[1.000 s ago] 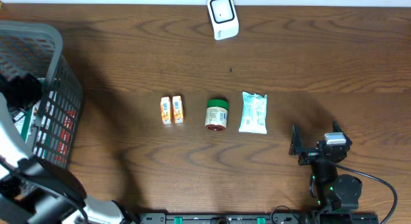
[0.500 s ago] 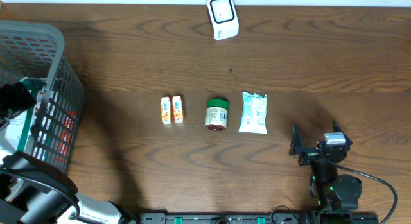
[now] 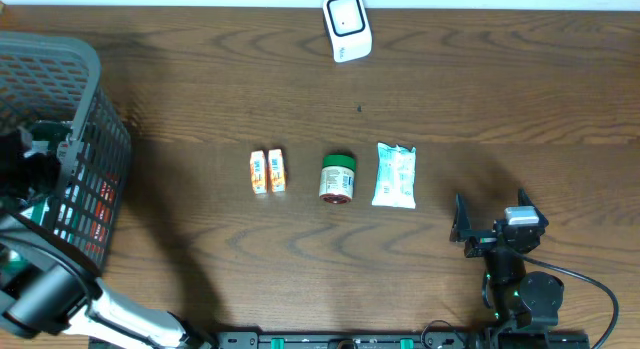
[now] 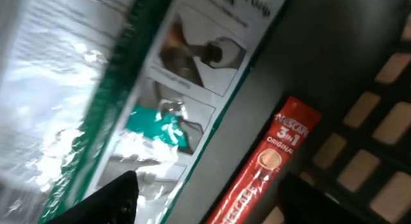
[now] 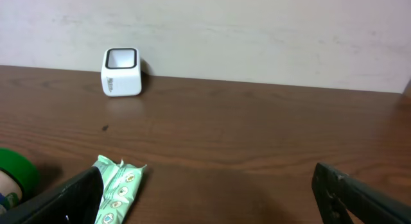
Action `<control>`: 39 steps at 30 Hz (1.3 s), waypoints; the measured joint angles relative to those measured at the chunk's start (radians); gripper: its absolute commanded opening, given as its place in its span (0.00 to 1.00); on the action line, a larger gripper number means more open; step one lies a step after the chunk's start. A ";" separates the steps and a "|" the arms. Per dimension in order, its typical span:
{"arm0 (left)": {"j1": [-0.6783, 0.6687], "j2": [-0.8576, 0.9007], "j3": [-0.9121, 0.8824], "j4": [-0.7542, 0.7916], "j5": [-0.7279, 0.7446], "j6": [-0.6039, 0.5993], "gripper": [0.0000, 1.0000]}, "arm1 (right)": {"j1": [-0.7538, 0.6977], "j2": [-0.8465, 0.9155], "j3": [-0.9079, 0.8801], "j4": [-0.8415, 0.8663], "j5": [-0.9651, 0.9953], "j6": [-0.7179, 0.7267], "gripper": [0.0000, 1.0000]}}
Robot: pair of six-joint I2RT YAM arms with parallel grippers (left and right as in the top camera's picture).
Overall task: Scan the item barcode
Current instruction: 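Lower the left gripper into the basket toward the green gloves pack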
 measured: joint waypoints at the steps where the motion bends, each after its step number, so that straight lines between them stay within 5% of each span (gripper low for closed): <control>1: 0.000 0.016 0.000 -0.008 0.010 0.020 0.69 | 0.000 0.000 0.000 0.000 0.000 0.000 0.99; 9: 0.000 0.109 -0.002 -0.051 0.162 0.217 0.70 | 0.000 0.000 0.000 0.000 0.000 0.000 0.99; 18: 0.000 0.133 -0.005 -0.021 0.170 0.267 0.67 | 0.000 0.000 0.000 0.000 0.000 0.000 0.99; 30: 0.000 0.112 0.032 -0.028 0.165 0.176 0.70 | 0.000 0.000 0.000 0.000 0.000 0.000 0.99; 33: 0.000 0.035 0.047 -0.014 0.166 0.135 0.75 | 0.000 0.000 0.000 0.000 0.000 0.000 0.99; 35: 0.000 -0.034 0.058 0.009 0.164 0.100 0.93 | 0.000 0.000 0.000 0.000 0.000 0.000 0.99; 39: 0.000 -0.159 0.079 0.033 0.166 0.027 0.95 | 0.000 0.000 0.000 0.000 0.000 0.000 0.99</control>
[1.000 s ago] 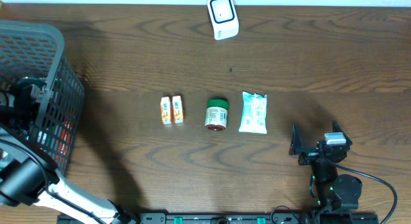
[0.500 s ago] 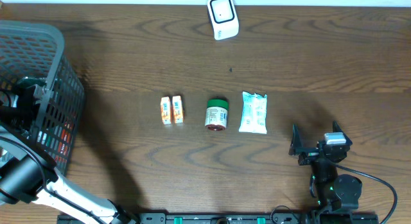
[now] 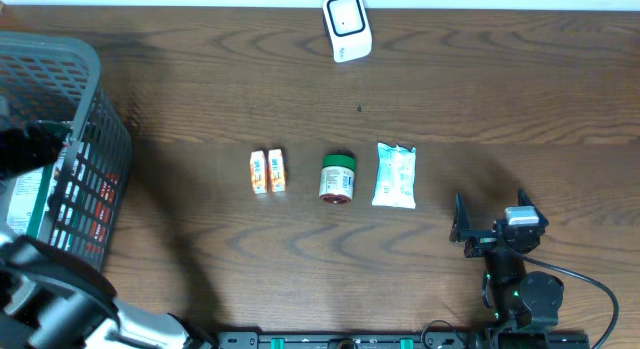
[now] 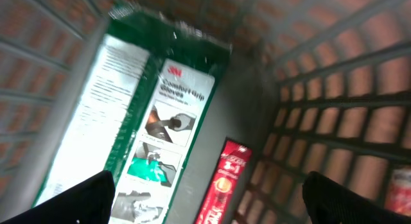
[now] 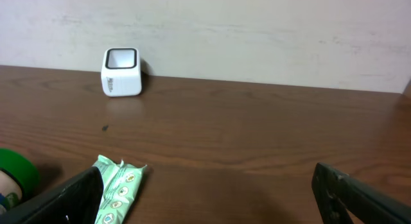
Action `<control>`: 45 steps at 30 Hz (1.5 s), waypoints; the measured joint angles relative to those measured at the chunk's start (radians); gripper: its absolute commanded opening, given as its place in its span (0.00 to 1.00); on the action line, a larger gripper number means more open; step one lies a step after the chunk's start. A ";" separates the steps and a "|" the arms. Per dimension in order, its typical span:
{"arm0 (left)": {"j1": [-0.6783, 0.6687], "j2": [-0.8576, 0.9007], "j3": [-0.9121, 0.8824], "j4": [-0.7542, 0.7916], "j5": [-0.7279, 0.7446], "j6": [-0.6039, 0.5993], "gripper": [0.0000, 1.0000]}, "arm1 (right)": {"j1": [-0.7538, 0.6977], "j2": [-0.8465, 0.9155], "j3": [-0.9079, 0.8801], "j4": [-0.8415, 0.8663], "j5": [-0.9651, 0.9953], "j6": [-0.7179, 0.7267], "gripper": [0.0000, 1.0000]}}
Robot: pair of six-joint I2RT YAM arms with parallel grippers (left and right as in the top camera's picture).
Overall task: Scan the item barcode
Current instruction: 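Lower the left gripper into the basket toward the green gloves pack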
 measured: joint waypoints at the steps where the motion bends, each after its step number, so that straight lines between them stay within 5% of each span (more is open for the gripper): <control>1: 0.000 -0.027 0.003 0.001 0.000 -0.017 0.95 | 0.000 0.000 0.000 0.000 0.000 0.000 0.99; 45: 0.000 -0.047 0.005 0.000 0.000 -0.065 0.95 | 0.000 0.000 0.000 0.000 0.000 0.000 0.99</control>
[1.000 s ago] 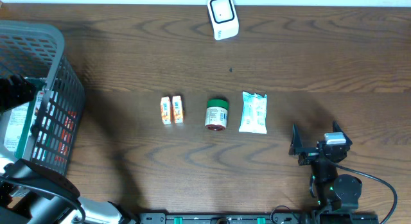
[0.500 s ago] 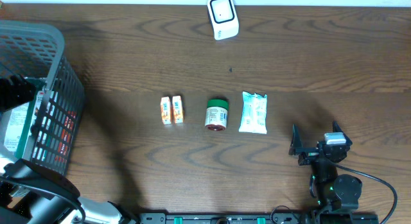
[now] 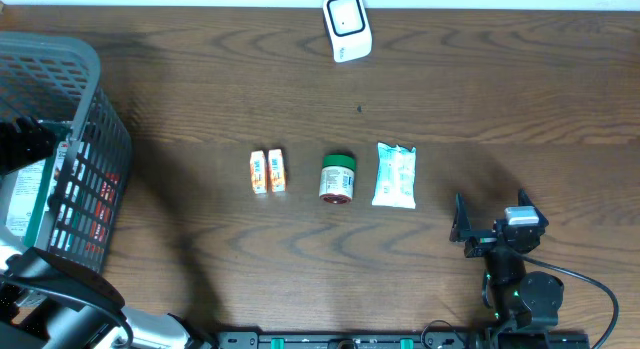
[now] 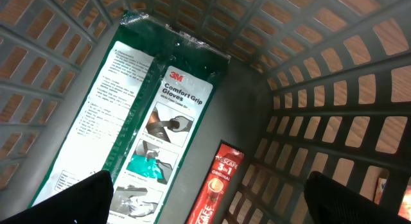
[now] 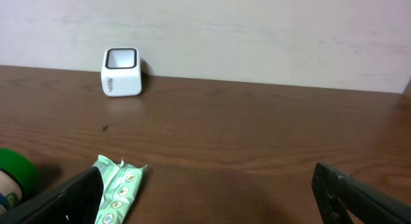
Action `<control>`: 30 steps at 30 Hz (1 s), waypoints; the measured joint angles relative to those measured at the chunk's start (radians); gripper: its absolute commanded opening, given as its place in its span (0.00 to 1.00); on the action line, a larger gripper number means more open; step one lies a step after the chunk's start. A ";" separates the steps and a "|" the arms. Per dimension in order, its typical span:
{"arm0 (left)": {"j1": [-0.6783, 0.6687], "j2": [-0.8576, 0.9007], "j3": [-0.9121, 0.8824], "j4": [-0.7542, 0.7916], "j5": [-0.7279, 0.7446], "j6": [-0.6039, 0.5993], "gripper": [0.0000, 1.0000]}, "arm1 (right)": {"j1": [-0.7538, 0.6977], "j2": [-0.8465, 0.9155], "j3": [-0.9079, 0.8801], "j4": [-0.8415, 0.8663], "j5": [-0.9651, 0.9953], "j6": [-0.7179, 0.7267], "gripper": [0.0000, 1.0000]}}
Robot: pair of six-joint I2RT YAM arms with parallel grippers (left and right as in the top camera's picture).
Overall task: Scan the item barcode
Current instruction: 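Lower the left gripper into the basket toward the green gloves pack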
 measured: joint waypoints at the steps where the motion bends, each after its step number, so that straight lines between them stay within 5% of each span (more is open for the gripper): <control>1: 0.000 0.000 0.000 0.000 0.000 0.000 0.96 | 0.000 0.000 0.000 0.000 0.000 0.000 0.99; 11: 0.000 0.000 0.000 -0.012 -0.005 0.000 0.96 | 0.000 0.000 0.000 0.000 0.000 0.000 0.99; 14: 0.000 0.000 0.000 -0.072 -0.036 0.009 0.84 | 0.000 0.000 0.000 0.000 0.000 0.000 0.99; 17: 0.000 0.000 0.000 -0.166 -0.069 0.095 0.82 | 0.000 0.000 0.000 0.000 0.000 0.000 0.99; 18: 0.000 0.000 0.000 -0.204 -0.083 0.137 0.95 | 0.000 0.000 0.000 0.000 0.000 0.000 0.99; 19: 0.000 0.000 0.000 -0.237 -0.095 0.177 0.95 | 0.000 0.000 0.000 0.000 0.000 0.000 0.99; 21: 0.000 0.000 -0.002 -0.271 -0.132 0.254 0.87 | 0.000 0.000 0.000 0.000 0.000 0.000 0.99; 30: 0.002 0.027 -0.099 -0.278 -0.192 0.463 0.78 | 0.000 0.000 0.000 0.000 0.000 0.000 0.99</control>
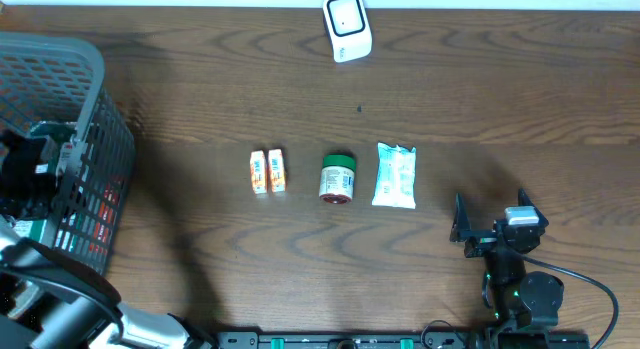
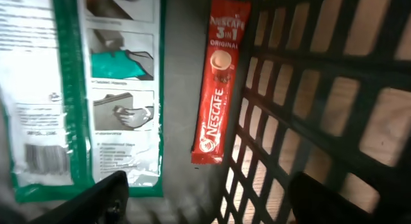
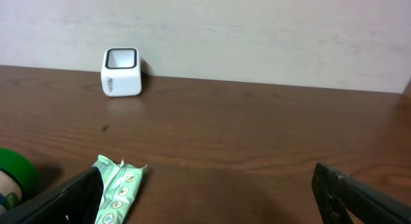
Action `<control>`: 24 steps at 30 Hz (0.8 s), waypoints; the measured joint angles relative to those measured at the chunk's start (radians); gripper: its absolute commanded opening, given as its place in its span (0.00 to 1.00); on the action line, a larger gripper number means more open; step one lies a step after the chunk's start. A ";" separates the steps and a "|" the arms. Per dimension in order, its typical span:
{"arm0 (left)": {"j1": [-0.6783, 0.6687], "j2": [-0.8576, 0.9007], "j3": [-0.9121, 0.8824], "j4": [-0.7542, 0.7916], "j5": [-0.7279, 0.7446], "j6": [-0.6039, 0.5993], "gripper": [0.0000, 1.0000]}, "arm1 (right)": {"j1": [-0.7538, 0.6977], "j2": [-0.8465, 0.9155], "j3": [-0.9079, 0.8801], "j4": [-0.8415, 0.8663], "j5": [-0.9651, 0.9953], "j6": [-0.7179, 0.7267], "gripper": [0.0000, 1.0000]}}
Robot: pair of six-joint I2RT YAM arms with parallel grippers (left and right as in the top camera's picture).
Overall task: Scan the item barcode
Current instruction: 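Lower the left gripper into the basket toward the green gloves pack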
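In the left wrist view, a red Nescafe stick (image 2: 218,83) lies on the floor of the grey basket (image 1: 96,89), beside a green-and-white 3M gloves pack (image 2: 77,89). My left gripper (image 2: 205,203) hangs open inside the basket just above the stick, holding nothing. The white scanner (image 1: 347,26) stands at the table's far edge. My right gripper (image 3: 212,205) rests open near the front right, with the scanner (image 3: 122,72) far ahead of it.
Two small orange boxes (image 1: 266,172), a green-lidded jar (image 1: 337,178) and a mint-green packet (image 1: 395,175) lie in a row mid-table. The basket's lattice wall (image 2: 321,89) stands close on the right of my left gripper.
My left gripper has dropped lower in the basket and shifted over: the Nescafe stick now sits centred and larger between its fingers. The right arm has not moved.
My left gripper was first close down over the gloves pack in the basket. It then stood higher, with the whole pack and the stick in view, and stayed high. Now it is low again, over the Nescafe stick. Items on the table and the right arm stayed put.
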 measured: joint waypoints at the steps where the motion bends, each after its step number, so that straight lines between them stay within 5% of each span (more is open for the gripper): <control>1: 0.000 0.013 -0.002 0.000 -0.001 0.018 0.78 | 0.000 0.000 0.000 0.000 0.000 0.000 0.99; 7: 0.000 0.107 -0.003 0.006 -0.004 0.105 0.77 | 0.000 0.000 0.000 0.000 0.000 0.000 0.99; 24: 0.000 0.291 -0.011 0.060 -0.011 0.151 0.49 | 0.000 0.000 0.000 0.000 0.000 0.000 0.99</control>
